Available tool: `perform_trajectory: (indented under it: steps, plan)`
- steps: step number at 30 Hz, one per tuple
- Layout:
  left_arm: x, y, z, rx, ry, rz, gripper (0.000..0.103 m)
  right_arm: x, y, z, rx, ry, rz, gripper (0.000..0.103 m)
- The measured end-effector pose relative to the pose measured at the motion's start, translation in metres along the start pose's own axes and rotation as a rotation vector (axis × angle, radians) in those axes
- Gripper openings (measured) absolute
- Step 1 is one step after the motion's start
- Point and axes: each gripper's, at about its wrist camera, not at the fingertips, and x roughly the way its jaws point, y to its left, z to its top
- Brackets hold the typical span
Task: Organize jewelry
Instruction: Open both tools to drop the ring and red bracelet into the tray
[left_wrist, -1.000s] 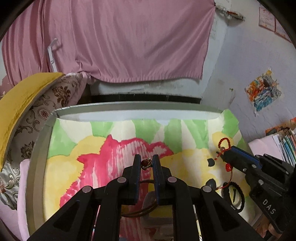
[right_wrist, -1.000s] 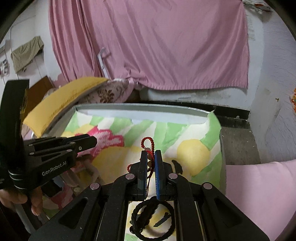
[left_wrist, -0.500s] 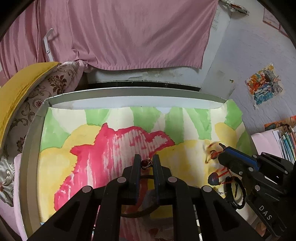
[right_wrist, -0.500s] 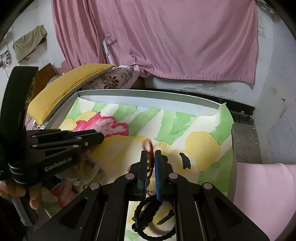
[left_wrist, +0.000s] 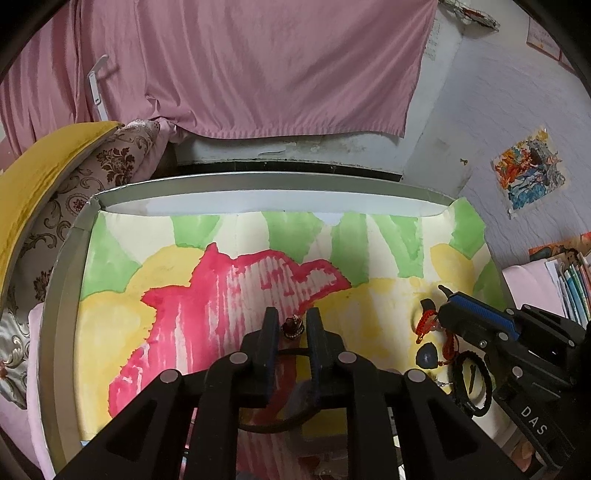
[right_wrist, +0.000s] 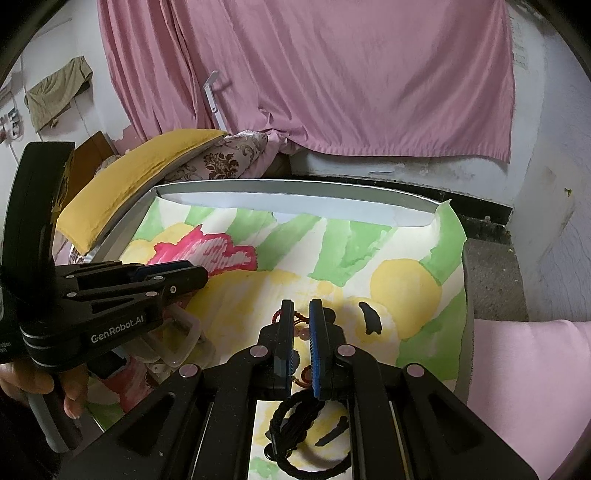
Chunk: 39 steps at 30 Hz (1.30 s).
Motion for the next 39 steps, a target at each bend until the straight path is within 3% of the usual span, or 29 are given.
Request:
perform_trajectory:
  steps: [4,9,16,18,20,24,29,31,34,39]
  plan:
    - [-0.004,0.004,-0.001,-0.013,-0.021,-0.013,0.02,-0.003,-0.002,-0.001,0.019,-0.015,0.001,0.009]
    - [-0.013,0.005,-0.003,-0.028,-0.073,-0.021,0.037,-0.007,-0.004,-0.001,0.035,-0.046,-0.007,0.029]
    - [-0.028,0.01,-0.003,-0.067,-0.156,-0.004,0.04,-0.021,-0.005,0.0,0.046,-0.12,-0.039,0.03]
    - [-0.034,0.011,-0.003,-0.071,-0.18,0.009,0.048,-0.027,-0.006,0.001,0.051,-0.15,-0.042,0.036]
    - [-0.042,0.013,-0.004,-0.082,-0.22,0.02,0.064,-0.035,-0.005,0.001,0.054,-0.184,-0.049,0.048]
    - [-0.059,0.019,-0.005,-0.089,-0.284,0.048,0.072,-0.051,-0.003,0.001,0.05,-0.246,-0.057,0.055]
    - [-0.078,0.024,-0.015,-0.105,-0.358,0.071,0.092,-0.069,0.002,-0.002,0.047,-0.314,-0.061,0.076]
    - [-0.084,0.026,-0.02,-0.11,-0.381,0.077,0.095,-0.074,0.004,-0.003,0.047,-0.334,-0.061,0.077]
    - [-0.092,0.029,-0.029,-0.117,-0.414,0.087,0.1,-0.083,0.006,-0.007,0.046,-0.359,-0.055,0.091]
    - [-0.106,0.035,-0.046,-0.123,-0.471,0.093,0.102,-0.098,0.013,-0.018,0.039,-0.407,-0.048,0.092]
